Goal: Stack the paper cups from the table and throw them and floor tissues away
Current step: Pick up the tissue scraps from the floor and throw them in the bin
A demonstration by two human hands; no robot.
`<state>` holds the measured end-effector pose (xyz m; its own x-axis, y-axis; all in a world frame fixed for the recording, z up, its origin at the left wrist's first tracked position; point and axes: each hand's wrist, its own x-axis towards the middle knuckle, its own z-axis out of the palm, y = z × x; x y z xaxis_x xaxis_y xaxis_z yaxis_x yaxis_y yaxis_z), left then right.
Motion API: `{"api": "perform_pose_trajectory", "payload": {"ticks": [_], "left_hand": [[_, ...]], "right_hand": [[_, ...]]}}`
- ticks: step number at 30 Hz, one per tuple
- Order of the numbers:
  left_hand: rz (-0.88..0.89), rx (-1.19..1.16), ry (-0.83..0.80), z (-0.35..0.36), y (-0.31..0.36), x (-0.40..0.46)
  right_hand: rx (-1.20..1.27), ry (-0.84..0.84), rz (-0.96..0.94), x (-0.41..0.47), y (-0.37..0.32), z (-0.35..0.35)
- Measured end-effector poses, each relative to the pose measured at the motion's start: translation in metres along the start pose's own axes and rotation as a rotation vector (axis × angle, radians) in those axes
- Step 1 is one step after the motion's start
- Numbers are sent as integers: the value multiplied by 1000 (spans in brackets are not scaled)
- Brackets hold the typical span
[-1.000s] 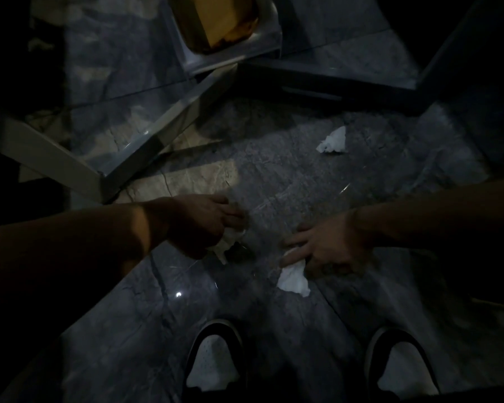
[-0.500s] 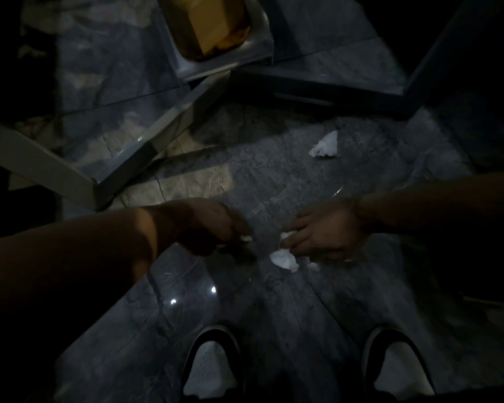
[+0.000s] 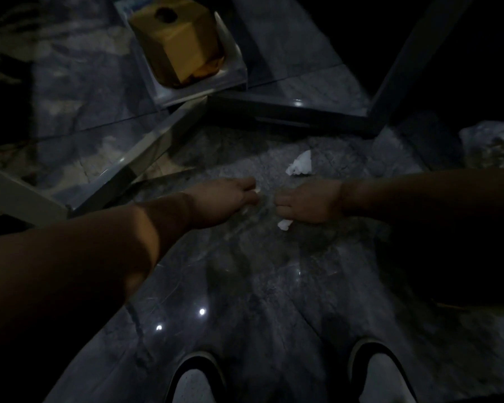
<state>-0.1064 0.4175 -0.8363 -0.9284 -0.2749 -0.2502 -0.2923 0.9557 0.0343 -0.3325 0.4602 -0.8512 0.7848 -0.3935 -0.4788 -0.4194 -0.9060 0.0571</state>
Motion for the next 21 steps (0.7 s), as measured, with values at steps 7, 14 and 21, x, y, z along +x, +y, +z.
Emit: {"api": "perform_pose_trajectory", "payload": {"ticks": [7,14,21], "left_hand": [[-115,-93,99,-12,-7,14],[-215,-113,105,-25,-14,32],[-341,-9,183,-19,-8,32]], "right_hand": [[78,-10,217,-8,23,-7],[151,-11,342,-17,41,-5],[90,6,408,-11,41,-1]]}}
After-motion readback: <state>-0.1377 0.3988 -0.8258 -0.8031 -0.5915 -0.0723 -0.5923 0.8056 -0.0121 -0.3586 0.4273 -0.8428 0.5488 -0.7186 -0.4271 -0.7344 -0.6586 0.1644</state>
